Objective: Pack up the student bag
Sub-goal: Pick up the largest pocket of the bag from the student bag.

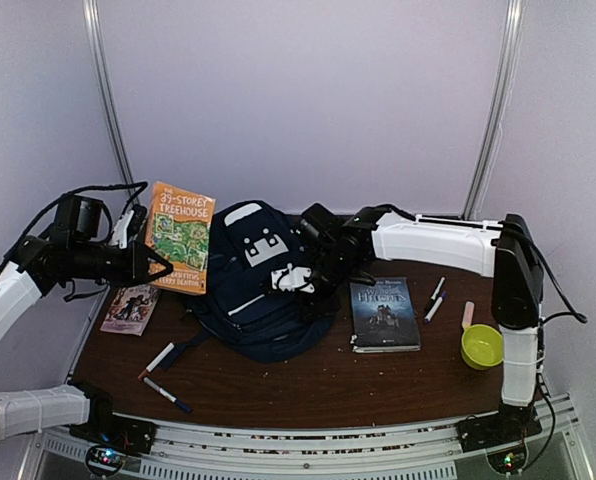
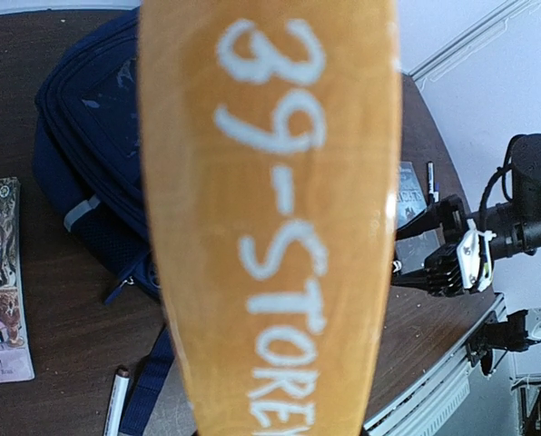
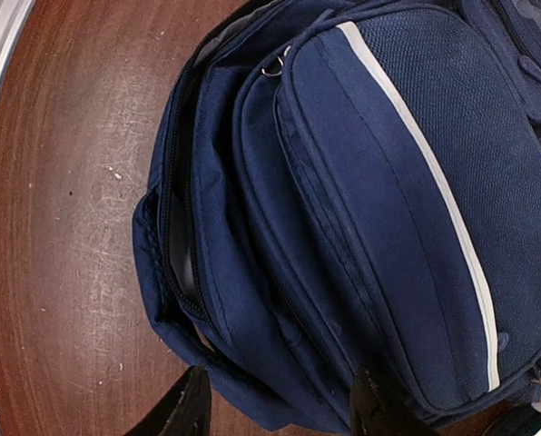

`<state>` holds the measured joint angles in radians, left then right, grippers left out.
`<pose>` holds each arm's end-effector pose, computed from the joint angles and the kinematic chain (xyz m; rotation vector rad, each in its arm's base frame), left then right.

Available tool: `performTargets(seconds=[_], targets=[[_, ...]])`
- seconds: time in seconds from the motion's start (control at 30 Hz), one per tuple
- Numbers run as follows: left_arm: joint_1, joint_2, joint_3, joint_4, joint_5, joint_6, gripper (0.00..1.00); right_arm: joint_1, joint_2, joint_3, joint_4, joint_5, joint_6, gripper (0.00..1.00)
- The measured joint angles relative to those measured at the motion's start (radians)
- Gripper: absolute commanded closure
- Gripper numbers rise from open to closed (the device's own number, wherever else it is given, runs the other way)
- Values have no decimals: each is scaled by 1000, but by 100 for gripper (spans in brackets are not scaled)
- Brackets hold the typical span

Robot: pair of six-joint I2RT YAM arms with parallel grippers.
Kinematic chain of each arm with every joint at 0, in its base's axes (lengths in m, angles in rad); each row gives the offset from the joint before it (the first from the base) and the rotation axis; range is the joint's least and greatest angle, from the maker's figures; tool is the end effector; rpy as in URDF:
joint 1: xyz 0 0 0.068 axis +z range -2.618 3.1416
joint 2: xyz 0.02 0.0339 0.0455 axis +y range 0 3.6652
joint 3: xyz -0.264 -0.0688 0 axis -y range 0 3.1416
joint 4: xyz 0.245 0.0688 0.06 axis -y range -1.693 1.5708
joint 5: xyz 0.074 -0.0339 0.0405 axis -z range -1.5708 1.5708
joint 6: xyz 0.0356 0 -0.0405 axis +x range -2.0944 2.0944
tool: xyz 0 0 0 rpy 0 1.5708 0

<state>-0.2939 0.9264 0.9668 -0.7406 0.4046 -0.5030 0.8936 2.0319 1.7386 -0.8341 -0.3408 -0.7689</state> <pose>0.1734 -0.0671 0.3256 -0.0223 2.3567 -0.8668 0.2636 0.3468 0.2394 -2.0491 1.7287 0.4977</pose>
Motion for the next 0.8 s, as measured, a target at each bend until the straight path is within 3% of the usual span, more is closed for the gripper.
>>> performTargets(seconds=[0.43,0.6,0.7,0.8], targets=[[3,-48,-36,-40,-11,0,100,19,116,82,-39,25,-63,49],[5,-62,-40,-46,-20,1,100,18,150,112,-69,21,-71,67],[5,-71,-47,-46,-20,1,100,16,160,136,-76,23,-53,72],[5,-86,-72,-46,-15,1,100,9,160,171,-84,17,-24,86]])
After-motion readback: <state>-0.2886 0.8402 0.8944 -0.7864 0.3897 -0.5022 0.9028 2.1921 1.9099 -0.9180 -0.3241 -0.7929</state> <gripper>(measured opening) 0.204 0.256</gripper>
